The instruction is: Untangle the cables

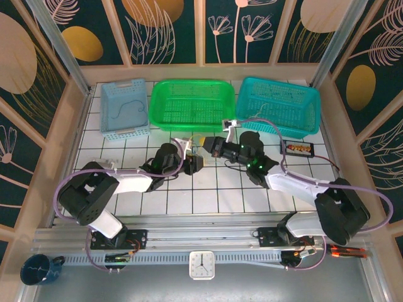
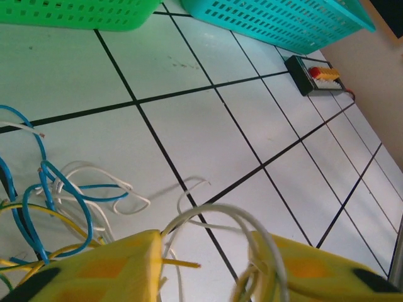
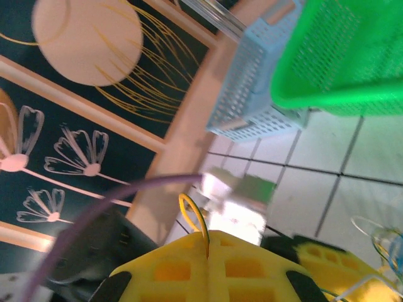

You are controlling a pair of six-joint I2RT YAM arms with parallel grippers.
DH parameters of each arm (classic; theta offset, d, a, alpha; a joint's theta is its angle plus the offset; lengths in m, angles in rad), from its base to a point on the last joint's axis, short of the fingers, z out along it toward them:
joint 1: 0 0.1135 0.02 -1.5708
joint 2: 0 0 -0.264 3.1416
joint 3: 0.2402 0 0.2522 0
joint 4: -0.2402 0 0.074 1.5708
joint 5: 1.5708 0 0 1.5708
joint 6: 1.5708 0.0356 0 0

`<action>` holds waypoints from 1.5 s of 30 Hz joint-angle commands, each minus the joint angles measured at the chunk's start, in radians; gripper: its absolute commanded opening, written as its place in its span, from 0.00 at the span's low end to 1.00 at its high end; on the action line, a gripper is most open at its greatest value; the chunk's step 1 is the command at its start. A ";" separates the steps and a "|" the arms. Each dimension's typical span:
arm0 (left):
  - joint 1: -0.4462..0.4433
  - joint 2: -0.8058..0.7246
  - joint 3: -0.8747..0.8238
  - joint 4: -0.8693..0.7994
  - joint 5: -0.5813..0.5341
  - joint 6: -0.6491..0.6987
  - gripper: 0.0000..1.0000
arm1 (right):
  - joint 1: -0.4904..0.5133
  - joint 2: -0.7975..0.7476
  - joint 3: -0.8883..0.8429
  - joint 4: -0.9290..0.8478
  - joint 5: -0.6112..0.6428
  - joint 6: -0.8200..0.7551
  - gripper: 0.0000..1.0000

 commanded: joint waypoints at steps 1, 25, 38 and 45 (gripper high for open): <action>-0.006 0.012 -0.036 0.051 0.000 -0.004 0.35 | 0.005 -0.060 0.051 0.068 0.008 0.025 0.00; -0.005 -0.134 -0.055 -0.018 -0.009 -0.045 0.66 | -0.098 -0.174 0.109 -0.036 0.038 -0.040 0.00; -0.005 -0.187 0.104 -0.167 -0.050 -0.045 0.99 | -0.369 -0.175 0.161 -0.205 0.114 -0.135 0.00; -0.002 -0.196 0.188 -0.259 -0.151 -0.008 0.99 | -0.553 -0.048 0.211 -0.192 0.148 -0.118 0.00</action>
